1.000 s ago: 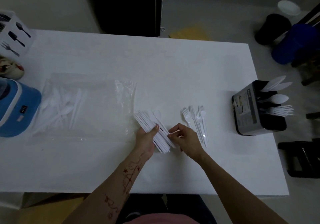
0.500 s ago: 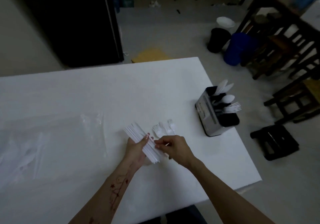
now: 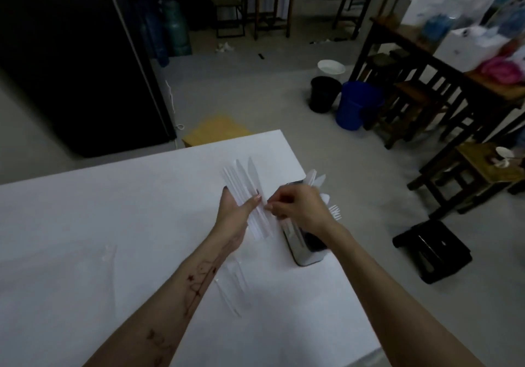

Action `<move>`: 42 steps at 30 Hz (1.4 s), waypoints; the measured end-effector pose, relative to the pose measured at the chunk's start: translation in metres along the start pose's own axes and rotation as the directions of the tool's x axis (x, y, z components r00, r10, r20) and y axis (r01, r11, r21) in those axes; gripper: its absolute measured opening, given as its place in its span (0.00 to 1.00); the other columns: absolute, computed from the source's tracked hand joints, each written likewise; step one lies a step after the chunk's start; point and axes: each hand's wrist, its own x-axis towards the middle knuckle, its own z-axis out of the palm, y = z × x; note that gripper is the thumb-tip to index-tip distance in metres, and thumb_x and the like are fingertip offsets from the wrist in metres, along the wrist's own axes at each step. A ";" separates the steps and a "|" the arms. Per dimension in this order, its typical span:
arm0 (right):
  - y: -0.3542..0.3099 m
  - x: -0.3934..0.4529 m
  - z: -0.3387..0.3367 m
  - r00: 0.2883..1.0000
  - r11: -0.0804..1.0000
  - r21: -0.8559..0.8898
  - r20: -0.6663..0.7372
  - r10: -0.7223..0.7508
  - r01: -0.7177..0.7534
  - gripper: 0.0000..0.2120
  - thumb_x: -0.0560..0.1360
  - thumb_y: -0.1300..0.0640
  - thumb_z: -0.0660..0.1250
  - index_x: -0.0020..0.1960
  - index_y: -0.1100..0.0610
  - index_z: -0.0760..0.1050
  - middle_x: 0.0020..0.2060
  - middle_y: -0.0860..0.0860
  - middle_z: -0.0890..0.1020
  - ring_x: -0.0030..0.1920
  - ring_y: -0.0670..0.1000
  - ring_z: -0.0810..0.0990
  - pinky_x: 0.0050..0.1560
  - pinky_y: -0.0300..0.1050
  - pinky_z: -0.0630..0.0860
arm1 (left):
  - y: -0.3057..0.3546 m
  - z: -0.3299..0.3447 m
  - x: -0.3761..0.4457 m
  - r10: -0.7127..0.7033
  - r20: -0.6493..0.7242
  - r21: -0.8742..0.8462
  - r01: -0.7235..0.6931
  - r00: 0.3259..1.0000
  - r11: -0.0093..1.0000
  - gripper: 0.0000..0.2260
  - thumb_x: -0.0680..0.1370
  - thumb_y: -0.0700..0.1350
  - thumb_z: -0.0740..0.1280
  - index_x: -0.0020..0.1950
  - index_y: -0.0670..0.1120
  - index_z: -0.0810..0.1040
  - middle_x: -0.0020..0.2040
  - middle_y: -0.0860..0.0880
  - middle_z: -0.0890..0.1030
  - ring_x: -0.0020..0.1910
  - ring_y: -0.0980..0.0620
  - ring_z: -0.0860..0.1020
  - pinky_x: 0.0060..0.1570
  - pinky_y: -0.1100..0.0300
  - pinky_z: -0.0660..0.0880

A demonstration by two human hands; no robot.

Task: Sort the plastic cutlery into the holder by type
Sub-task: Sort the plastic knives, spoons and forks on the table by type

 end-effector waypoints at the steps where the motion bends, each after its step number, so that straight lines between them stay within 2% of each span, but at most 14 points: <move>1: -0.001 0.011 -0.015 1.000 1.000 -0.020 -0.018 -0.006 0.006 0.05 0.71 0.59 0.76 0.41 0.60 0.84 0.34 0.53 0.86 0.35 0.49 0.85 0.41 0.42 0.83 | 0.007 0.014 0.010 0.034 -0.006 0.010 -0.034 0.999 0.999 0.20 0.74 0.33 0.69 0.64 0.41 0.69 0.56 0.42 0.80 0.54 0.44 0.81 0.51 0.51 0.80; 3: -0.002 0.030 -0.038 0.999 1.000 -0.025 -0.035 -0.004 0.003 0.06 0.70 0.59 0.77 0.41 0.61 0.84 0.34 0.54 0.86 0.35 0.52 0.86 0.41 0.42 0.83 | 0.019 0.040 0.027 0.094 -0.016 0.049 -0.093 0.995 0.994 0.20 0.74 0.34 0.69 0.64 0.43 0.68 0.57 0.44 0.80 0.55 0.48 0.80 0.52 0.54 0.79; 6: 0.004 0.051 -0.067 0.998 0.999 -0.047 -0.058 -0.013 0.010 0.06 0.70 0.60 0.77 0.41 0.62 0.83 0.34 0.56 0.86 0.34 0.51 0.86 0.36 0.36 0.80 | 0.028 0.069 0.046 0.166 -0.006 0.137 -0.164 0.986 0.977 0.19 0.75 0.37 0.69 0.63 0.45 0.67 0.54 0.49 0.79 0.54 0.53 0.79 0.49 0.61 0.77; 9: 0.017 0.069 -0.089 0.998 0.981 -0.187 -0.032 -0.052 0.045 0.06 0.70 0.57 0.77 0.40 0.58 0.82 0.31 0.52 0.85 0.33 0.50 0.85 0.37 0.39 0.81 | 0.026 0.093 0.059 0.204 -0.013 0.204 -0.198 0.979 0.959 0.19 0.75 0.38 0.69 0.62 0.47 0.66 0.51 0.53 0.77 0.51 0.56 0.77 0.43 0.69 0.75; 12: 0.034 0.082 -0.102 0.998 0.957 -0.280 0.017 -0.068 0.070 0.08 0.71 0.53 0.76 0.40 0.56 0.81 0.31 0.50 0.84 0.31 0.46 0.83 0.37 0.41 0.81 | 0.015 0.111 0.067 0.224 -0.036 0.257 -0.208 0.974 0.944 0.21 0.75 0.39 0.69 0.64 0.47 0.65 0.53 0.51 0.76 0.54 0.53 0.76 0.46 0.68 0.74; 15: 0.047 0.092 -0.109 0.995 0.942 -0.321 0.030 -0.092 0.096 0.11 0.71 0.49 0.76 0.41 0.56 0.80 0.32 0.48 0.83 0.31 0.44 0.81 0.35 0.34 0.78 | 0.001 0.120 0.073 0.220 -0.033 0.287 -0.202 0.975 0.937 0.20 0.75 0.42 0.69 0.64 0.48 0.64 0.54 0.52 0.77 0.54 0.54 0.77 0.46 0.67 0.74; 17: 0.054 0.100 -0.112 0.993 0.932 -0.343 0.024 -0.113 0.115 0.12 0.70 0.49 0.76 0.41 0.57 0.79 0.33 0.49 0.82 0.33 0.45 0.80 0.34 0.34 0.75 | -0.011 0.122 0.076 0.220 -0.011 0.327 -0.204 0.975 0.923 0.19 0.76 0.44 0.69 0.63 0.49 0.64 0.54 0.51 0.77 0.53 0.53 0.78 0.47 0.64 0.77; 19: 0.060 0.105 -0.112 0.992 0.931 -0.344 0.033 -0.120 0.124 0.11 0.70 0.51 0.76 0.42 0.57 0.79 0.34 0.51 0.82 0.35 0.48 0.80 0.35 0.38 0.75 | -0.021 0.124 0.078 0.221 0.004 0.366 -0.207 0.975 0.907 0.18 0.77 0.44 0.67 0.63 0.49 0.64 0.55 0.49 0.78 0.53 0.51 0.79 0.47 0.63 0.79; 22: 0.068 0.108 -0.112 0.989 0.941 -0.305 0.059 -0.133 0.145 0.08 0.69 0.53 0.77 0.41 0.56 0.80 0.34 0.51 0.82 0.34 0.49 0.78 0.33 0.34 0.71 | -0.030 0.125 0.078 0.215 -0.009 0.418 -0.192 0.977 0.888 0.16 0.78 0.44 0.65 0.62 0.48 0.63 0.53 0.48 0.78 0.49 0.51 0.79 0.43 0.63 0.79; 27: 0.079 0.104 -0.106 0.977 0.953 -0.225 0.114 -0.179 0.201 0.07 0.69 0.55 0.77 0.42 0.52 0.80 0.36 0.50 0.83 0.36 0.49 0.79 0.39 0.43 0.77 | -0.043 0.121 0.070 0.204 -0.026 0.458 -0.170 0.979 0.873 0.15 0.79 0.48 0.65 0.62 0.48 0.63 0.54 0.49 0.79 0.46 0.52 0.79 0.36 0.72 0.75; 31: 0.083 0.099 -0.103 0.975 0.957 -0.186 0.067 -0.212 0.221 0.10 0.69 0.58 0.77 0.47 0.52 0.79 0.38 0.48 0.84 0.39 0.45 0.82 0.43 0.41 0.79 | -0.054 0.118 0.071 0.230 -0.026 0.494 -0.187 0.973 0.849 0.12 0.79 0.48 0.64 0.59 0.51 0.64 0.54 0.49 0.78 0.48 0.51 0.79 0.40 0.65 0.79; 35: 0.087 0.094 -0.099 0.970 0.957 -0.165 0.087 -0.226 0.238 0.08 0.71 0.60 0.75 0.49 0.53 0.80 0.41 0.47 0.84 0.41 0.48 0.81 0.44 0.44 0.78 | -0.073 0.105 0.068 0.236 0.044 0.554 -0.221 0.971 0.803 0.10 0.79 0.45 0.64 0.56 0.53 0.65 0.52 0.47 0.76 0.50 0.50 0.77 0.46 0.58 0.77; 38: 0.093 0.088 -0.094 0.966 0.943 -0.208 0.081 -0.247 0.259 0.05 0.73 0.58 0.73 0.46 0.49 0.81 0.42 0.41 0.83 0.46 0.47 0.79 0.44 0.37 0.74 | -0.080 0.100 0.063 0.228 0.119 0.595 -0.253 0.966 0.763 0.10 0.80 0.42 0.62 0.60 0.47 0.66 0.55 0.46 0.74 0.54 0.49 0.74 0.52 0.56 0.74; 42: 0.103 0.077 -0.085 0.975 0.944 -0.243 0.038 -0.220 0.222 0.06 0.73 0.57 0.71 0.47 0.47 0.80 0.44 0.40 0.80 0.49 0.47 0.77 0.49 0.33 0.70 | -0.082 0.098 0.057 0.234 0.157 0.587 -0.281 0.959 0.759 0.22 0.79 0.40 0.62 0.72 0.43 0.60 0.67 0.46 0.66 0.66 0.51 0.67 0.66 0.58 0.68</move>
